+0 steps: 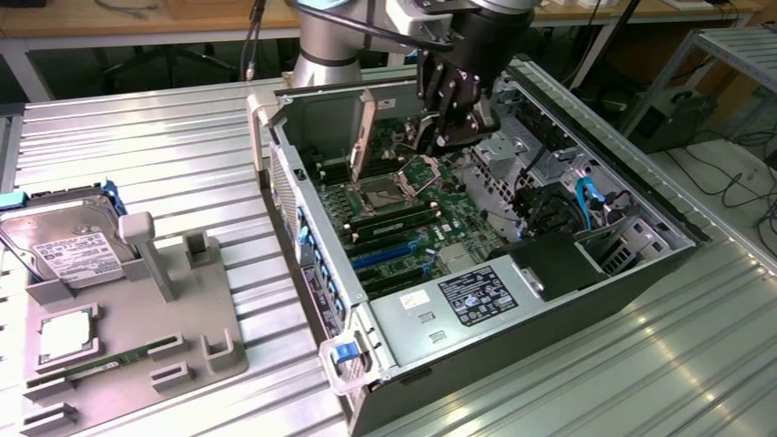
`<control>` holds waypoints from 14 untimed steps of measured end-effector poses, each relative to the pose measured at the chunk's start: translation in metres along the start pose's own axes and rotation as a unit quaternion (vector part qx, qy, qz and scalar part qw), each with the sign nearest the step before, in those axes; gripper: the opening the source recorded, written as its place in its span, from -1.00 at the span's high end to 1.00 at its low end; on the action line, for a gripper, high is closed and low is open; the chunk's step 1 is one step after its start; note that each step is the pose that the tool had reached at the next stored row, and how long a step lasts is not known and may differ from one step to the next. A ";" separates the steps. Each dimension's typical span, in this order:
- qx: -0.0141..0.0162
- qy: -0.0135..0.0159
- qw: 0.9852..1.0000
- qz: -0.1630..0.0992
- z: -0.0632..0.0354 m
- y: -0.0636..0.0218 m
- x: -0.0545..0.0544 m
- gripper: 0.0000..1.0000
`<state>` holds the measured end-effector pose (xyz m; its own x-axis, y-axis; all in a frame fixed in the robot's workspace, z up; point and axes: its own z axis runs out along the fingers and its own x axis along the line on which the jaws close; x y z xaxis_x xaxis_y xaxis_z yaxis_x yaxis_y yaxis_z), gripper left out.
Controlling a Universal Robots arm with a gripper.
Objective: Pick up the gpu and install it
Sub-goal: 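Insert the gpu into the slot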
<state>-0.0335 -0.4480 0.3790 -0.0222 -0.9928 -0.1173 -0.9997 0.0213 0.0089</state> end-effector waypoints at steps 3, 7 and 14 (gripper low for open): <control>0.000 0.000 1.000 0.000 0.0019 0.0000 0.001 0.44; 0.001 0.001 1.000 0.002 0.0055 0.0014 0.002 0.44; 0.001 0.009 1.000 0.002 0.0103 0.0014 0.002 0.44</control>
<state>-0.0350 -0.4486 0.3686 -0.0257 -0.9946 -0.1004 -0.9997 0.0251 0.0068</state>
